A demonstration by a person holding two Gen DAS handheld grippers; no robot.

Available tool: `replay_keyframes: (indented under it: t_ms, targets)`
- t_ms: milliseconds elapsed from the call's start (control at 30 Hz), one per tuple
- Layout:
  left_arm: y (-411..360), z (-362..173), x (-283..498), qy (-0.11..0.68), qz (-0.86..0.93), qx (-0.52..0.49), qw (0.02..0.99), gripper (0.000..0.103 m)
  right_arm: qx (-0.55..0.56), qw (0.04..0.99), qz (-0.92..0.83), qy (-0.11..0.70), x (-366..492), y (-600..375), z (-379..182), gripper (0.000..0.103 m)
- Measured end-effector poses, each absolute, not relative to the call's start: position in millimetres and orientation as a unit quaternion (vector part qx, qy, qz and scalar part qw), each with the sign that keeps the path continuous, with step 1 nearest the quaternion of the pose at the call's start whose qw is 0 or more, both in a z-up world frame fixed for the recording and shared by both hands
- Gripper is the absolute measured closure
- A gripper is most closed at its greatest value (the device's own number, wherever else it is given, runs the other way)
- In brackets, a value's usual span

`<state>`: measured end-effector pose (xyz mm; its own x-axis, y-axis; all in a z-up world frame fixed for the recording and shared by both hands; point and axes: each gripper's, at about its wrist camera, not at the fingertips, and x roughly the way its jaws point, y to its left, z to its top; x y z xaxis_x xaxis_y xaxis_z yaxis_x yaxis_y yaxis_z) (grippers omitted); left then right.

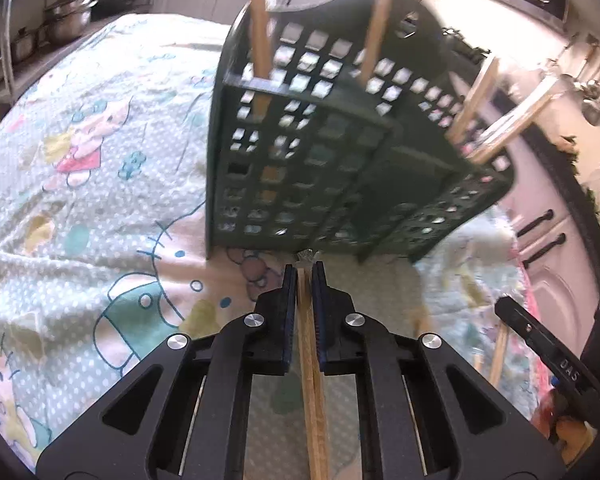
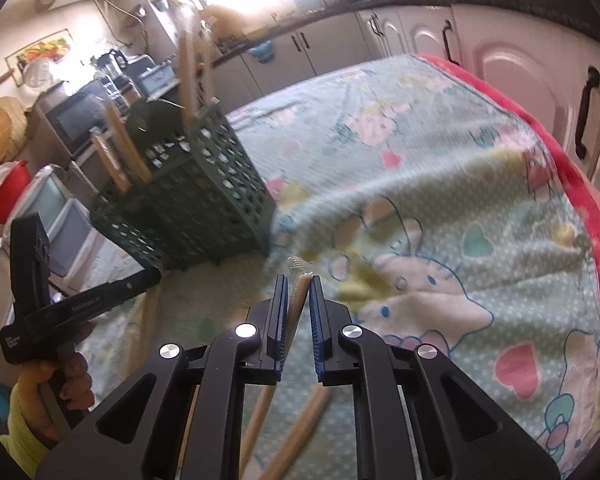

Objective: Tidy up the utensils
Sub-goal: 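Lift both held chopsticks upright and carry them over the green basket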

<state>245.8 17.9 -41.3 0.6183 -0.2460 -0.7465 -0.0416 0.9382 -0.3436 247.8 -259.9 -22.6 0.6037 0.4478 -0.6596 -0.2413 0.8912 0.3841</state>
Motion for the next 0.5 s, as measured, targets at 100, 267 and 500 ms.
replay_keyframes:
  t_ms: [100,267,500]
  targets:
    - [13.7,-27.4,237.3,0.416,-0.075,-0.167,0.891,0.098,0.128,0.889,0.207,0.388,243.0,-254.3,-10.7,0.093]
    - [18.6,-5.8,223.9,0.389,-0.092,-0.171,0.901,0.098,0.122,0.894,0.222,0.37,236.0,-246.1,4.2,0.094]
    - [32.8,14.4,210.1,0.365,-0.097,-0.183,0.908,0.099,0.113,0.901,0.237,0.345,225.7,-233.4,24.8,0.096]
